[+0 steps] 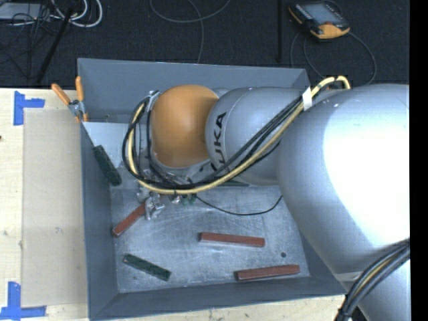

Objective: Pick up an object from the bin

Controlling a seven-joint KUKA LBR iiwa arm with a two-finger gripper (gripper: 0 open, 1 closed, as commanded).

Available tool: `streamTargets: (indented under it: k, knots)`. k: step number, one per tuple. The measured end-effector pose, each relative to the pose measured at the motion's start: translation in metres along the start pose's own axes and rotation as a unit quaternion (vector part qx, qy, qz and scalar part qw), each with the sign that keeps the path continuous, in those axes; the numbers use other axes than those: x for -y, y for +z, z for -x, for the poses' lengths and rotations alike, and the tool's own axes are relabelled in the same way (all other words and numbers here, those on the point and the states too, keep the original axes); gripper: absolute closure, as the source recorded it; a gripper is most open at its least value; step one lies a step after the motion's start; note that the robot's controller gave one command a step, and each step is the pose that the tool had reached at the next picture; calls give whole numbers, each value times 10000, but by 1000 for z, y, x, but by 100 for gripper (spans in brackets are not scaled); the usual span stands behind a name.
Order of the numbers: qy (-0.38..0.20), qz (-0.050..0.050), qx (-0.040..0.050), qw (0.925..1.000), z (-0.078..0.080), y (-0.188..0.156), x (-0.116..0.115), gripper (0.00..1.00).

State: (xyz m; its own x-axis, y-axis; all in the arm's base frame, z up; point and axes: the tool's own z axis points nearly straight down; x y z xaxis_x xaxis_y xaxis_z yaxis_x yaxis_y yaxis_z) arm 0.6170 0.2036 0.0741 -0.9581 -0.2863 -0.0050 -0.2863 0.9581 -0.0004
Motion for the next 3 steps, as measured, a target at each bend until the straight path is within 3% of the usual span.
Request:
streamTargets:
  k: [3]
  knots:
    - [9,1,-49,10000,-3,-35,0,100]
